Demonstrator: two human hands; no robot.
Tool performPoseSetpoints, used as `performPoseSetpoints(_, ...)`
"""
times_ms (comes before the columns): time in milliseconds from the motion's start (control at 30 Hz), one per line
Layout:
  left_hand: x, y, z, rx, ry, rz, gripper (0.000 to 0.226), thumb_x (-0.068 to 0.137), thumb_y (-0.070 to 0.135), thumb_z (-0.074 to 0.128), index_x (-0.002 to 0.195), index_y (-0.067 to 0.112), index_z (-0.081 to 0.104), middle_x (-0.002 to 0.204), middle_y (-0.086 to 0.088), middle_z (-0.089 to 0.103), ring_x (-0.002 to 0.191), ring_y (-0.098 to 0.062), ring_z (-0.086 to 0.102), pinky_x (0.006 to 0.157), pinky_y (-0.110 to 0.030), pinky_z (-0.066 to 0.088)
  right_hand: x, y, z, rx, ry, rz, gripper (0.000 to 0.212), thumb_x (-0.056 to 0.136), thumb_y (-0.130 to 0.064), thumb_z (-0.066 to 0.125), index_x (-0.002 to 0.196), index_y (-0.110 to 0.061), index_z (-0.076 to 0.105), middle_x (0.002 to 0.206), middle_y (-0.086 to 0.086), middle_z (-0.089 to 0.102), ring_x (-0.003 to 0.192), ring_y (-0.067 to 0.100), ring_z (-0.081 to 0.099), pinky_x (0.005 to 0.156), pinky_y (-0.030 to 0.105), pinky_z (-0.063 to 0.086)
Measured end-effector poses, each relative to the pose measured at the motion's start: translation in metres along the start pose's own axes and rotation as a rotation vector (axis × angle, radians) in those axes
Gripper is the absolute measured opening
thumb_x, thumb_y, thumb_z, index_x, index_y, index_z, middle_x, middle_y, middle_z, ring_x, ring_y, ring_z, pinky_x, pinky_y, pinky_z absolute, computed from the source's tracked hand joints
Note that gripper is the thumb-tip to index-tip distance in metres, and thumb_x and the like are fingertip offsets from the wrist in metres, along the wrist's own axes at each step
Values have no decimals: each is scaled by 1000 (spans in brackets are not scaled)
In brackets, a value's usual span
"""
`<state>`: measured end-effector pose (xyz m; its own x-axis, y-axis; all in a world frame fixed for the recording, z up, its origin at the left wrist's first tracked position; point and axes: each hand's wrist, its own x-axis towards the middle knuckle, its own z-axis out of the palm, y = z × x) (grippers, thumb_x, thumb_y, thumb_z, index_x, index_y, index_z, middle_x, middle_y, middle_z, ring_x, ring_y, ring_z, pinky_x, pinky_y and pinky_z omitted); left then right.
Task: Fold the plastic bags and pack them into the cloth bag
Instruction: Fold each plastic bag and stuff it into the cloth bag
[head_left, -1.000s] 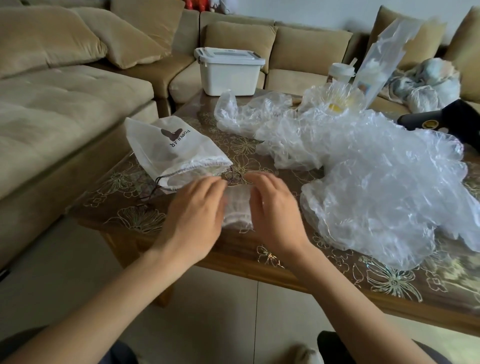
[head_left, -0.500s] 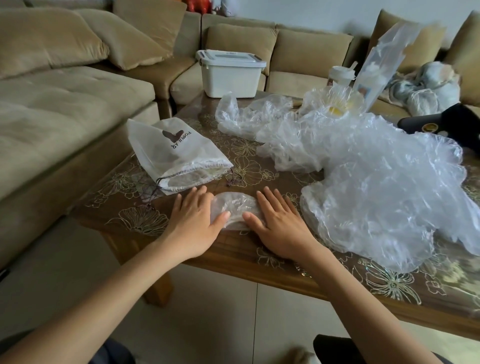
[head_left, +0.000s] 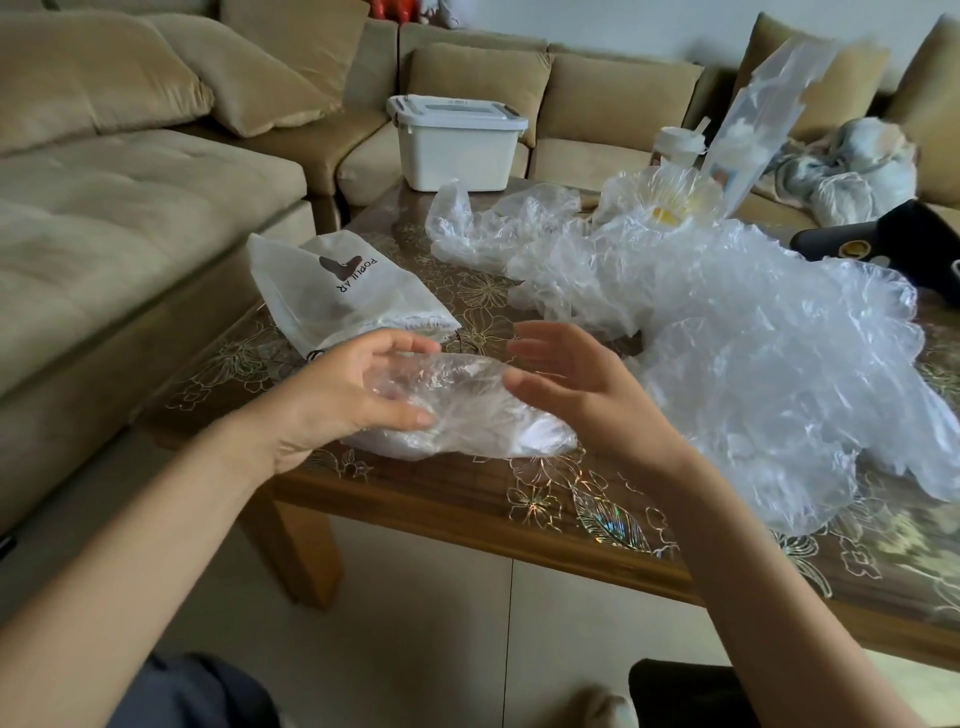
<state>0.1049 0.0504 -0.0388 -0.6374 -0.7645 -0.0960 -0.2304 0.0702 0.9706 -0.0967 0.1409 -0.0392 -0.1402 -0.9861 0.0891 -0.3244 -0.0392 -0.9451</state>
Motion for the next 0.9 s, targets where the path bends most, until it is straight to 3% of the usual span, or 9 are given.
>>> performPoseSetpoints(133,-11,8,-7,-102,-373,85,66,63,-4,74,122,20,56,117,2,66,112,-22,61,85,-22,51,-5,-12,12,60,-281,28,79,74,-31,73,142,-23,34,138,-7,48,124,1,47,99,18,43)
performPoseSetpoints(233,-15,7,-2,-92,-509,83,64,66,-8,71,121,20,58,109,3,67,112,-19,60,84,-24,52,-4,-8,20,121,-541,108,58,81,-18,68,134,-16,43,129,-9,57,120,3,52,99,22,44)
performPoseSetpoints(333,-13,4,-1,-81,-401,112,59,64,3,79,117,22,63,105,1,67,108,-19,60,88,-27,52,-6,-3,25,97,-713,174,30,84,-3,65,107,-20,57,91,-16,69,89,-1,63,82,15,47)
performPoseSetpoints(467,-7,-4,1,-226,24,39,88,38,49,89,118,28,58,115,5,65,108,-7,61,93,-23,46,-5,5,31,284,-455,203,11,84,-1,65,94,-5,62,75,-4,67,66,9,63,64,20,50)
performPoseSetpoints(533,-9,-9,11,-353,68,-72,97,26,58,89,113,28,56,114,5,65,101,-8,64,89,-26,48,-3,9,32,266,-346,119,20,80,-6,71,98,-1,63,81,2,69,72,15,66,68,24,51)
performPoseSetpoints(600,-15,-11,25,-472,-52,-180,77,44,51,87,109,18,63,106,-3,69,86,-14,68,80,-30,53,-3,11,35,237,-283,77,33,79,-8,73,108,2,62,94,9,70,84,22,67,78,30,53)
performPoseSetpoints(667,-18,-13,36,-510,-21,-242,53,63,37,75,107,8,66,99,-9,68,75,-15,64,79,-31,52,-4,12,40,190,-263,50,37,79,-5,73,112,3,60,102,13,69,92,24,68,85,31,54)
performPoseSetpoints(800,-16,-17,39,-459,150,-186,37,65,26,66,98,10,69,89,-4,72,84,-18,65,78,-31,54,-3,15,39,209,-258,140,57,71,-26,79,116,-1,56,110,18,67,100,34,66,92,48,51)
performPoseSetpoints(900,-18,-16,38,-409,122,-153,26,70,24,65,94,15,69,92,-6,72,85,-18,66,76,-32,55,-2,16,37,310,-201,200,56,73,-33,74,114,3,57,108,21,67,93,33,66,87,44,54)
